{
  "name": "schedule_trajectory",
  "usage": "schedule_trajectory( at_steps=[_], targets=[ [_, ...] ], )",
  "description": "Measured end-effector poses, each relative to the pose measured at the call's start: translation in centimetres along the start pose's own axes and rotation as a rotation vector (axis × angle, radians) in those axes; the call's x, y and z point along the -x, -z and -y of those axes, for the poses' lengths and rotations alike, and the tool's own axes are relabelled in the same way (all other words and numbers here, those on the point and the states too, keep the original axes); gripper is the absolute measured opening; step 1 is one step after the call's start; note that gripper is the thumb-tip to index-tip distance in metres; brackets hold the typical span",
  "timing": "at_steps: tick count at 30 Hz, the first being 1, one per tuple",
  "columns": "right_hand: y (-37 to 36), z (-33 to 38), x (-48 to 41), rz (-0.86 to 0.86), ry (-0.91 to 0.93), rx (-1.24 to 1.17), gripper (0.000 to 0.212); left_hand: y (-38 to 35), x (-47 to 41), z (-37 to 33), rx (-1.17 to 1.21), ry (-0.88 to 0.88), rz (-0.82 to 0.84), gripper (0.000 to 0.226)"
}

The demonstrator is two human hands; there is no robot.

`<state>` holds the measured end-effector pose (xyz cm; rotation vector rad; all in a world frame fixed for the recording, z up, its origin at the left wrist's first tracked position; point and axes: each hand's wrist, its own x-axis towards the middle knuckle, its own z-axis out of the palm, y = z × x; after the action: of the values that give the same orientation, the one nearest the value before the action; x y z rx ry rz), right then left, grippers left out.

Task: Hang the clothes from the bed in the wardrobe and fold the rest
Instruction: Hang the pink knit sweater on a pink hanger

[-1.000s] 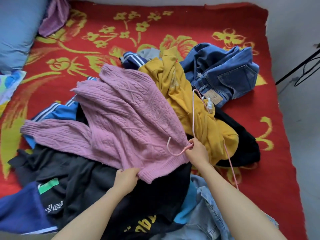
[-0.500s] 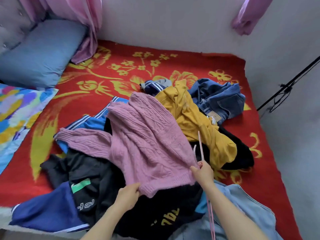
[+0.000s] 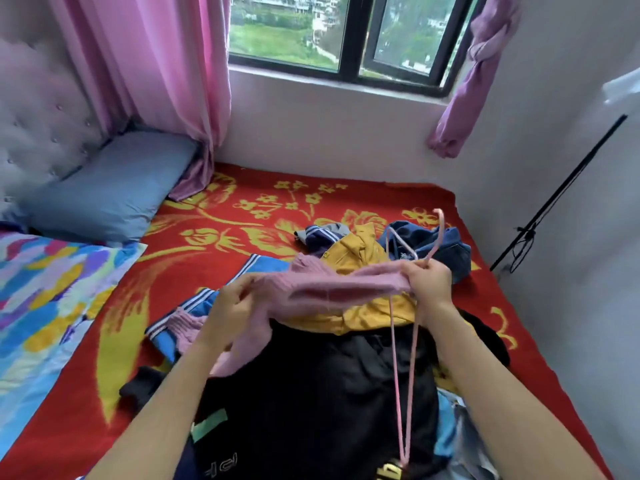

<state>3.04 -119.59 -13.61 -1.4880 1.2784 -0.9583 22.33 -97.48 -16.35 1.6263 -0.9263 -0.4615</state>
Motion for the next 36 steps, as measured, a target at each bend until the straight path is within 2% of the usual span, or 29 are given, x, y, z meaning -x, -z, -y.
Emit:
schedule_trajectory(
  at_steps=[4,6,11,14,17,20,23,26,29,33,36],
  targets=[
    [0.9,9.2,-0.3,-0.022,0.192,-0.223,0.019,3.6,-4.0,-7.8,0.044,-0.253,-0.173,0.019],
    [1.6,12.6,0.2,0.003,0.249,-0.319,0.006,4.9,-5.0,-11.0,0.05,-0.331,-0.22,0.017],
    [2.3,15.2,0.1,0.107,0.263,-0.55,0.007,6.3,-5.9,-13.5,0.061,-0.38,-0.217,0.023],
    [1.5,12.5,-1.0,0.14,0.208,-0.459,0.021,5.2,-6.5,-10.9,0.067,-0.259,-0.138,0.019],
    [0.4,6.5,-2.1,0.092,0.042,-0.217,0.017,2.5,-5.8,-5.8,0.02,-0.085,-0.075,0.019],
    [0.0,0.0,-3.0,0.104,-0.134,-0.018,0.017,-0.4,-4.2,-0.5,0.086,0.113,-0.034,0.019],
    [0.0,-4.2,-2.8,0.115,-0.194,0.054,0.03,-2.5,-2.9,2.9,0.198,0.296,-0.038,0.02],
    [0.6,-7.4,-2.0,0.142,-0.255,0.069,0.032,-4.0,-1.4,5.2,0.223,0.433,-0.063,0.022],
    [0.8,-8.7,-1.0,0.232,-0.242,0.064,0.02,-4.9,-0.3,6.4,0.214,0.483,-0.139,0.018],
    [0.9,-9.2,0.6,0.421,-0.16,0.117,0.024,-5.3,0.7,7.2,0.238,0.514,-0.192,0.024],
    [1.1,-9.2,1.1,0.546,-0.119,0.133,0.014,-5.2,1.3,7.5,0.198,0.535,-0.189,0.027]
  ],
)
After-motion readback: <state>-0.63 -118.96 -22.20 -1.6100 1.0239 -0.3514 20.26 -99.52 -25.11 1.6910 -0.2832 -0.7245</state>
